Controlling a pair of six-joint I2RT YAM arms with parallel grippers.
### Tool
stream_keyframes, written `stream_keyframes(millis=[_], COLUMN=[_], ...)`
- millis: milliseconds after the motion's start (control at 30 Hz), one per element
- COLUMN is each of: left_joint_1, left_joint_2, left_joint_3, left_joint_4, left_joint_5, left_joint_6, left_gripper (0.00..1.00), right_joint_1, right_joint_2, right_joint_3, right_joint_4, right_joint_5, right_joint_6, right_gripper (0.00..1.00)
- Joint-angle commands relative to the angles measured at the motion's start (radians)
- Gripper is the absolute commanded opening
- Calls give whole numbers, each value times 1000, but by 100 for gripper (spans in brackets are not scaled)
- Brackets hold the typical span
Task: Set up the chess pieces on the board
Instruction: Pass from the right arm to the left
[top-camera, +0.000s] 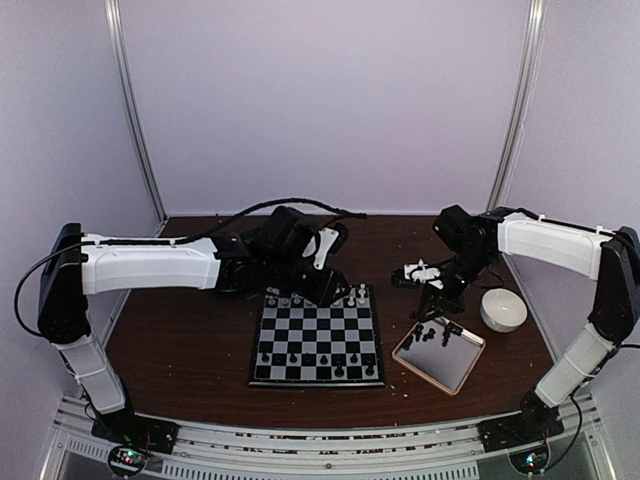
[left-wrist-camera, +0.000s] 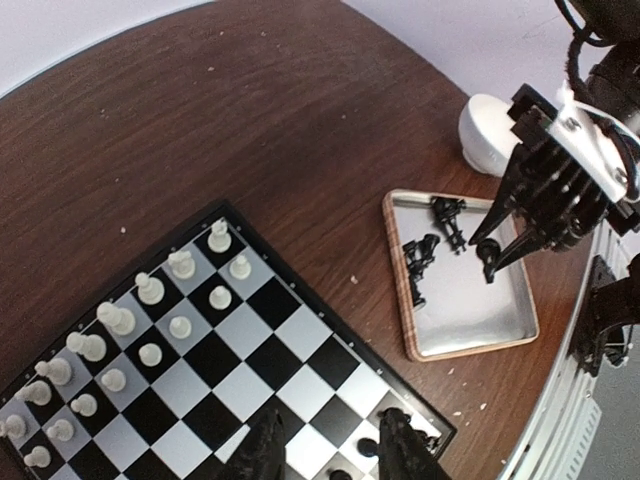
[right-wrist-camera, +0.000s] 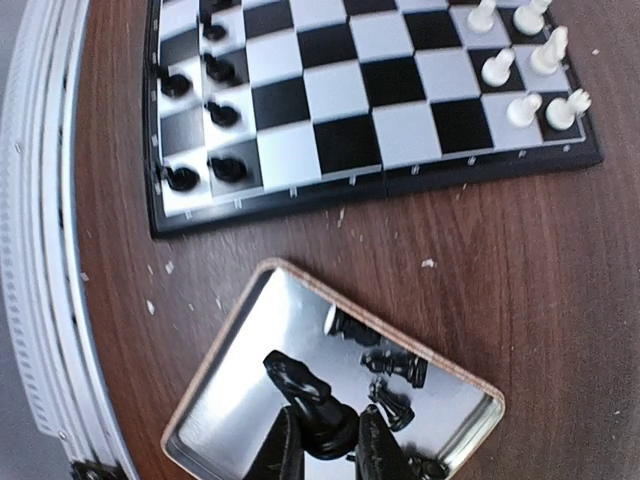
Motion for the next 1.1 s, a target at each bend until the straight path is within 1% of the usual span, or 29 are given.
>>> stream_keyframes(millis=[0,133,233,333,467,633,800,900,1067], left_joint_1=[1,1,2,4,18,32,53,63,65], left_joint_2=[22,54,89,126,172,210,235,258,296], left_joint_3=[-6,-4,10,40,70,80,88,90,124], left_joint_4=[183,268,314,322,386,444,484,537,550], left_joint_5=[105,179,227,252,355,428,444,476,522], left_joint_6=[-65,-119,-153,-155,-167,-199,-239,-275,-292], left_gripper=[33,32,33,34,35,35,34,32,31], right_joint_1=[-3,-2,-2,-2,-2,-1,-1,-1,-1], right_joint_2=[2,20,19,23,20,19,29,31,29], right_joint_3=[92,136,138,146,145,145,142,141,138], right_joint_4=[29,75,115,123,134,134,132,135,139], right_joint_5=[-197,-201,-184,-195,-214,-221,-233,-237,-241], right_joint_6=[277,391,438,463,484,490,490,492,493], right_gripper=[12,12,12,13,13,13,13,13,13])
